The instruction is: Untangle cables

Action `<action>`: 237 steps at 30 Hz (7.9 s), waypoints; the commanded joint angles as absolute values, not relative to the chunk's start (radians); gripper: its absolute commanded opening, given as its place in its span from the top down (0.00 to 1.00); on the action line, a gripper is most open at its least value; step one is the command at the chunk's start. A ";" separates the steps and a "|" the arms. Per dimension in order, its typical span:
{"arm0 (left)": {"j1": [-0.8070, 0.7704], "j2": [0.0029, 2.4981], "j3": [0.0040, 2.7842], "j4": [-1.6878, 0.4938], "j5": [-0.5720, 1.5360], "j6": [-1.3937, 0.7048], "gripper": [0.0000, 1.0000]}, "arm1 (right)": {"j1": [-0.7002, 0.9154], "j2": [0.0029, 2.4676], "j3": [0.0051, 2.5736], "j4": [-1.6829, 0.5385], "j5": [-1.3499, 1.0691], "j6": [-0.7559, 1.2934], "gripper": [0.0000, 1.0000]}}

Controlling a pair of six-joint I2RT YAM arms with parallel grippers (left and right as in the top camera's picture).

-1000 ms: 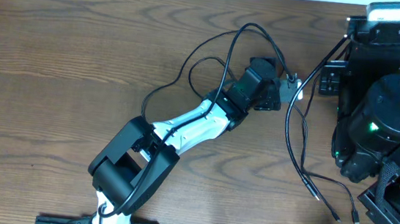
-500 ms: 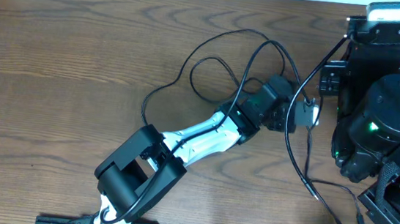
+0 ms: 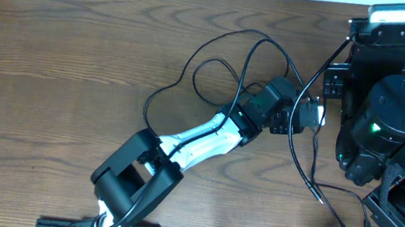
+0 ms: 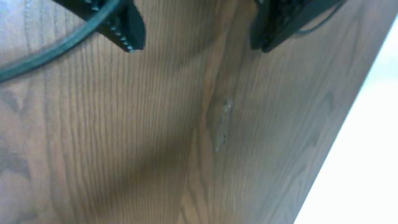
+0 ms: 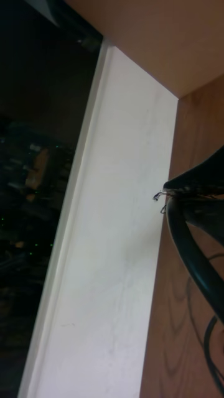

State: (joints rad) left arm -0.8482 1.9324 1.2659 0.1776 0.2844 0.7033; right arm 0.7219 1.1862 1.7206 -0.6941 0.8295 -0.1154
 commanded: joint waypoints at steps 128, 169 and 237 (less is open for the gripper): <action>-0.379 1.719 1.264 -0.386 0.487 0.607 0.02 | -0.272 1.187 1.715 -0.963 0.995 0.409 0.99; -0.379 1.719 1.264 -0.388 0.490 0.607 0.02 | -0.865 1.777 1.706 -0.939 -0.333 0.200 0.01; -0.379 1.719 1.264 -0.388 0.490 0.562 0.02 | -0.406 1.830 1.232 -0.749 0.006 0.184 0.99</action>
State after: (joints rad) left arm -0.3771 1.7313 1.2659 -0.3862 0.4736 0.5724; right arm -0.3687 1.8748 1.1564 -0.7101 -0.0185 0.1192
